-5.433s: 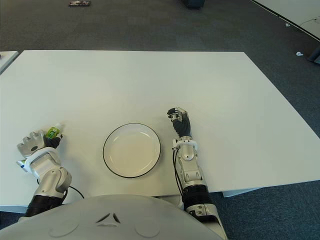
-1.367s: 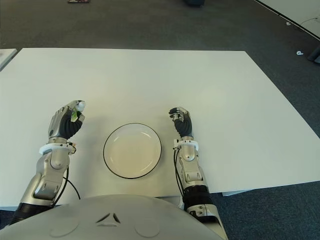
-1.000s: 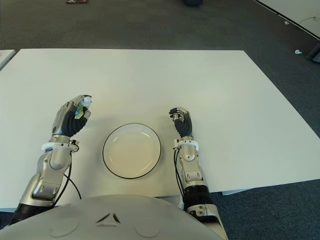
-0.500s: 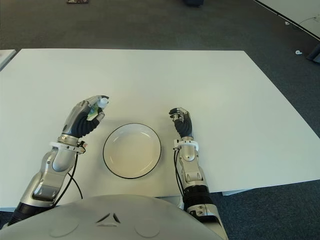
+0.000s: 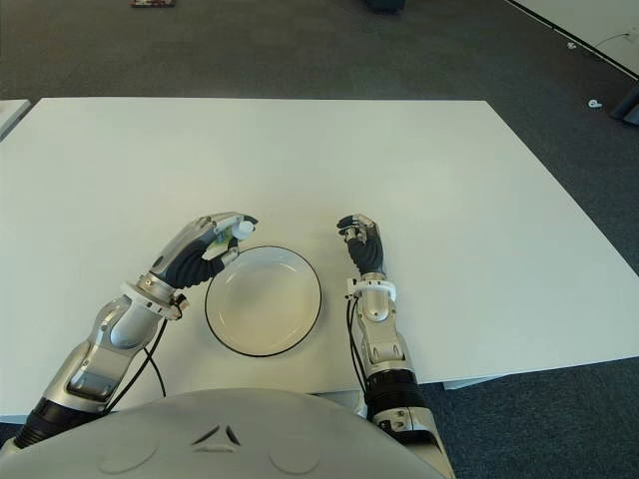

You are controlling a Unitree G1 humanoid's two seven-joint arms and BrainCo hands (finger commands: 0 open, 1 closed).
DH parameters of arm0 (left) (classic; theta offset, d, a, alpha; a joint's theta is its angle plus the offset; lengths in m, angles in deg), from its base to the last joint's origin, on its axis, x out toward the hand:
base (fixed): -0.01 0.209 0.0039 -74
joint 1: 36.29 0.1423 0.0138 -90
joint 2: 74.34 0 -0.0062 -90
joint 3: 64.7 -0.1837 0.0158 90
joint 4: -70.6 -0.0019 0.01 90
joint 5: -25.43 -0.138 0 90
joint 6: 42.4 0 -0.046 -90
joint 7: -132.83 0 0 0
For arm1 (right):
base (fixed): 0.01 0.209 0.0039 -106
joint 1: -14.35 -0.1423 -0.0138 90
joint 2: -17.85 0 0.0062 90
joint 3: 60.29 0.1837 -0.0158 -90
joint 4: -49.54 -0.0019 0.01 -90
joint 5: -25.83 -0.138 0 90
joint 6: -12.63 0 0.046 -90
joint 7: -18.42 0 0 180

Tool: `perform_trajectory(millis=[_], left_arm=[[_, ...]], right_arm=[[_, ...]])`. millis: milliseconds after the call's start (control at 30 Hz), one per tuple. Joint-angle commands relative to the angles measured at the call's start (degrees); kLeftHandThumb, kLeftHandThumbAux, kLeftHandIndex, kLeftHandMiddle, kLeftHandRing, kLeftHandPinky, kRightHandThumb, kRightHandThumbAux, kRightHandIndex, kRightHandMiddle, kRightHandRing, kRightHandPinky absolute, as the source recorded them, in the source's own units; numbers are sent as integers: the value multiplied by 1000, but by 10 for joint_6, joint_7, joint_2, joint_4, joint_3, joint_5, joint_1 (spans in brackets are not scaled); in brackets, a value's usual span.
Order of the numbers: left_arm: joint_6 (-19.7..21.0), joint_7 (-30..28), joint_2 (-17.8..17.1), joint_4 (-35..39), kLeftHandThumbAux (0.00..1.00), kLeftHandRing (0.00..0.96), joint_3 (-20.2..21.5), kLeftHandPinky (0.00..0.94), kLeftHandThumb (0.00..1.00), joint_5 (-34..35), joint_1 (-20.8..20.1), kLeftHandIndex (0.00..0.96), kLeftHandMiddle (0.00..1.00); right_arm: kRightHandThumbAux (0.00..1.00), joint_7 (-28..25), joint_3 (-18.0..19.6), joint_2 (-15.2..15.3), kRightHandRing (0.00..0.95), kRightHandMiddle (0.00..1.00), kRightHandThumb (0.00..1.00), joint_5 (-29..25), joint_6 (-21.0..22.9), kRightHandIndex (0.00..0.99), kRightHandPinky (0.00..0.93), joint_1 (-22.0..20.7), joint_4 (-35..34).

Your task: Put the toothpaste on the table into the plate.

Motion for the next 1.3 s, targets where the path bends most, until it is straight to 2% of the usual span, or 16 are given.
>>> perform_trajectory(millis=[33,600,900,1300], left_arm=[[-19,-19,-6,-22,712,815,-12,798,711,9,-11,442,832],[-13,-33,2,-74,712,829,-67,831,714,-39,-36,441,846],[-23,-28,1,-119,712,848,-91,850,714,-49,-58,441,867],[-24,-6,10,-153,713,830,-109,813,711,-74,-67,441,842]], right_arm=[[690,-1,1,-2,442,459,841,0,6,423,449,1,-3],[689,-6,2,-1,442,456,842,-3,5,431,454,3,-6],[689,-4,3,-2,440,457,842,-2,7,428,448,3,-7],[690,-1,3,-1,441,459,841,2,10,423,453,3,-8]])
